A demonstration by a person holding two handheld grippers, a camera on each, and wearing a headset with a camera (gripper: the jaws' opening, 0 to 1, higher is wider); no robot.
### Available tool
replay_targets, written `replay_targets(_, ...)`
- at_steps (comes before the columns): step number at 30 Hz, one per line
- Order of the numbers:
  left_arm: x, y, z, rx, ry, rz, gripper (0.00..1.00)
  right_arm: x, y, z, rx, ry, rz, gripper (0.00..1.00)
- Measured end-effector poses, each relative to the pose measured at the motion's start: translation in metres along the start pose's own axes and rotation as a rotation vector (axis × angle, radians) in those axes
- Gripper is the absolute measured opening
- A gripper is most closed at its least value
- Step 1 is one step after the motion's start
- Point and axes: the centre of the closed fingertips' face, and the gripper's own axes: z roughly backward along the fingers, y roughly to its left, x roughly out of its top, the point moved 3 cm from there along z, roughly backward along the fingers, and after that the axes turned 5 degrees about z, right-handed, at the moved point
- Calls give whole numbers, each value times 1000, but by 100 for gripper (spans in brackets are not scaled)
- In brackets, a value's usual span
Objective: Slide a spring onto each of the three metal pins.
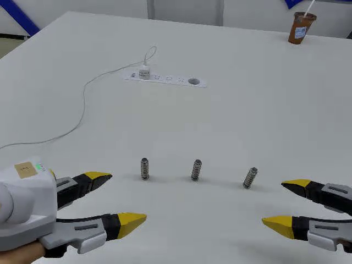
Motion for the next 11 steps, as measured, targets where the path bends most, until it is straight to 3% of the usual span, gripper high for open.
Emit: replay_targets(11, -7, 8, 2, 12, 10, 10, 68, 1, 1, 1, -6, -13, -27, 63)
